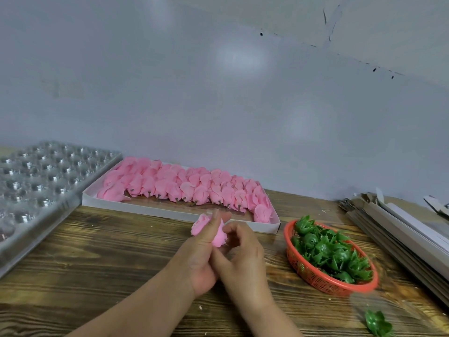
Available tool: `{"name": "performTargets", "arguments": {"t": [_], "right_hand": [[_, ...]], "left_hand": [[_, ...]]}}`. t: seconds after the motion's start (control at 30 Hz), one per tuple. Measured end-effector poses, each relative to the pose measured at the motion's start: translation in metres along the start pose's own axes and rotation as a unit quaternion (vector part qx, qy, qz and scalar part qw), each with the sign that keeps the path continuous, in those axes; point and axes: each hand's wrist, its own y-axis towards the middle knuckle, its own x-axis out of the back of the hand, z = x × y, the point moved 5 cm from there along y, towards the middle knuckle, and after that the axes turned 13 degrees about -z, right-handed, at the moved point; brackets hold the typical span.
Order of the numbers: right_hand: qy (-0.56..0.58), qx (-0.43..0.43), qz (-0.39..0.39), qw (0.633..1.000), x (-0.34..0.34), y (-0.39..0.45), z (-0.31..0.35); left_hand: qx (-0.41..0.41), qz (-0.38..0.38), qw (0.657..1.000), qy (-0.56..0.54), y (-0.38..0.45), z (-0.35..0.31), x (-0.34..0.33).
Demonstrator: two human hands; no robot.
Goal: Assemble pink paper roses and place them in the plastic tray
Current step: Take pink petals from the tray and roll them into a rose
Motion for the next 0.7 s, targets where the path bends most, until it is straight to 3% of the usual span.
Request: {"name": "performTargets", "arguments": {"t": [0.1, 0.2, 0.37, 0.57, 0.7], "right_hand": [[-0.021, 0.03, -0.015, 0.999, 0.001, 0.001, 0.002], [0.076, -0.08, 0.001, 0.994, 0.002, 0.005, -0.005], [0.3, -0.228, 0.102, 0.92, -0.006, 0.004, -0.011], [0.383, -0.288, 0.119, 0.869, -0.009, 0.002, -0.018], [0.393, -0.304, 0.144, 0.856, -0.011, 0.0, -0.018]], "left_hand": [[0.004, 0.001, 1.0, 0.021, -0.001, 0.003, -0.001], [0.011, 0.05, 0.998, 0.035, -0.005, 0.003, -0.006], [-0.002, 0.088, 0.995, 0.054, -0.006, 0.0, -0.006], [-0.011, 0.114, 0.989, 0.095, -0.006, 0.007, -0.006], [-0.038, 0.068, 0.991, 0.109, -0.005, 0.003, -0.002]]}}
